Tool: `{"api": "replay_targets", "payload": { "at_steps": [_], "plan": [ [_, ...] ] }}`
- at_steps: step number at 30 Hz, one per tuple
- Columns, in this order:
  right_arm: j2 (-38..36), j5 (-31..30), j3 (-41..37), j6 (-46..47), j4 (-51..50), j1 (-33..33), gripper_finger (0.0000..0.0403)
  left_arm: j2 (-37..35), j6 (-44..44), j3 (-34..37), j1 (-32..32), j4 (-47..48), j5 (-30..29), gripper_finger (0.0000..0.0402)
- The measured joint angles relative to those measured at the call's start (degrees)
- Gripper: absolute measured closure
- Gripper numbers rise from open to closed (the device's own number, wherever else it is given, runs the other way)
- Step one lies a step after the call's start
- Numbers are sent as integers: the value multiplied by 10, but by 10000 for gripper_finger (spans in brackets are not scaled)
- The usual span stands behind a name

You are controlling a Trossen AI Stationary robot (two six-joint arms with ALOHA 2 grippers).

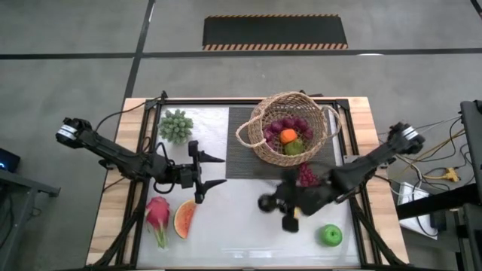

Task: Build produce basket
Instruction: Put the mangosteen into the brown basket

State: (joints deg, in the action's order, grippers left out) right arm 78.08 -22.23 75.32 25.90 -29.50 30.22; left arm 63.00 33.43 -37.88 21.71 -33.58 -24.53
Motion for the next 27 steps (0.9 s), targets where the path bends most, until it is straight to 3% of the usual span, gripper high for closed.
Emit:
{"api": "replay_targets", "payload": {
  "at_steps": [4, 8, 15, 27],
  "plan": [
    [-53, -122, 11, -13, -35, -14, 333, -6, 0, 10, 0, -19, 0, 130],
    [-88, -195, 20, -25, -93, -54, 333, -11, 0, 10, 0, -20, 0, 130],
    [-85, -198, 20, -25, -85, -168, 333, -12, 0, 14, 0, -19, 0, 130],
    [-20, -193, 10, 11, -189, -367, 333, -12, 0, 16, 0, -14, 0, 130]
  ]
}}
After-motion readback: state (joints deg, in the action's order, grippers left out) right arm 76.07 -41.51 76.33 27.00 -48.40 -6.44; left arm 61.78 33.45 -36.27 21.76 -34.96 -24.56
